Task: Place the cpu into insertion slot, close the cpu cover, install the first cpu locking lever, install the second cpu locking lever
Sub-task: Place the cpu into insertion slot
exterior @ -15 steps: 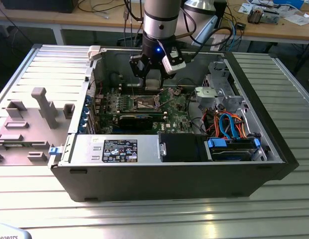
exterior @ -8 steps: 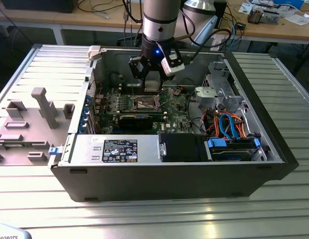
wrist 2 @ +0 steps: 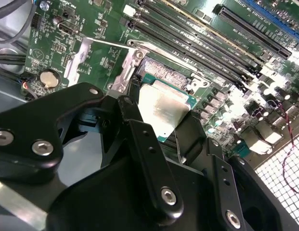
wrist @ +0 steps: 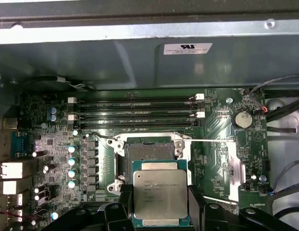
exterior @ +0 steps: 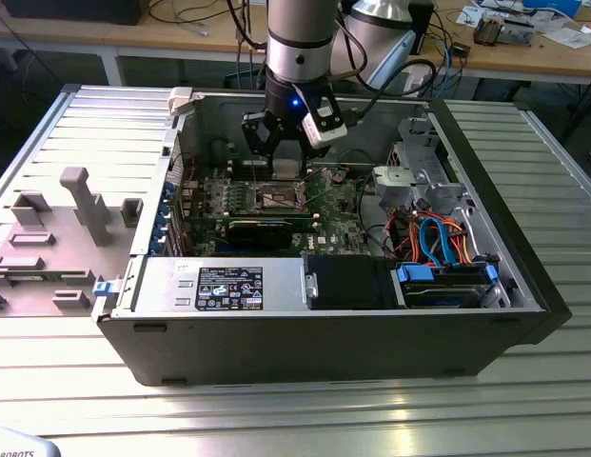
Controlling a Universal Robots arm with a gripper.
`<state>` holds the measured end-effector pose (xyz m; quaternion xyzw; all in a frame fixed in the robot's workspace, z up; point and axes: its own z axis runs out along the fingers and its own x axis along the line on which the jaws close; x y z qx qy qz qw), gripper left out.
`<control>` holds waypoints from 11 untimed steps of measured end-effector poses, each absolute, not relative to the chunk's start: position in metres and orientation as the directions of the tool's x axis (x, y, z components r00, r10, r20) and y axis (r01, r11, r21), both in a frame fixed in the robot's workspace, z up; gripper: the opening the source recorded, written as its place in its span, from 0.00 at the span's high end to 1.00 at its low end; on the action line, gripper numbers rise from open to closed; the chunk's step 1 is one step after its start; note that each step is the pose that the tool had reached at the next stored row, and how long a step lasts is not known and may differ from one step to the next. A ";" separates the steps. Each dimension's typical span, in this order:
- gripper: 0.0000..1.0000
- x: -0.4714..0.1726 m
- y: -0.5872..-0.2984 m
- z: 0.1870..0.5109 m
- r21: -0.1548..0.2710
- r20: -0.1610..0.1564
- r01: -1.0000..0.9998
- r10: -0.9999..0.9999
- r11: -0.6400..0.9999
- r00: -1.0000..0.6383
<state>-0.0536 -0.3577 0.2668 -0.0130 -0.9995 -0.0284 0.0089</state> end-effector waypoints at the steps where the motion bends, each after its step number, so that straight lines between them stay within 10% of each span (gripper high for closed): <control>1: 0.46 -0.054 -0.358 0.266 0.057 0.018 0.026 0.025 0.998 -1.000; 11: 0.46 -0.054 -0.358 0.265 0.057 0.019 0.029 0.028 0.998 -0.999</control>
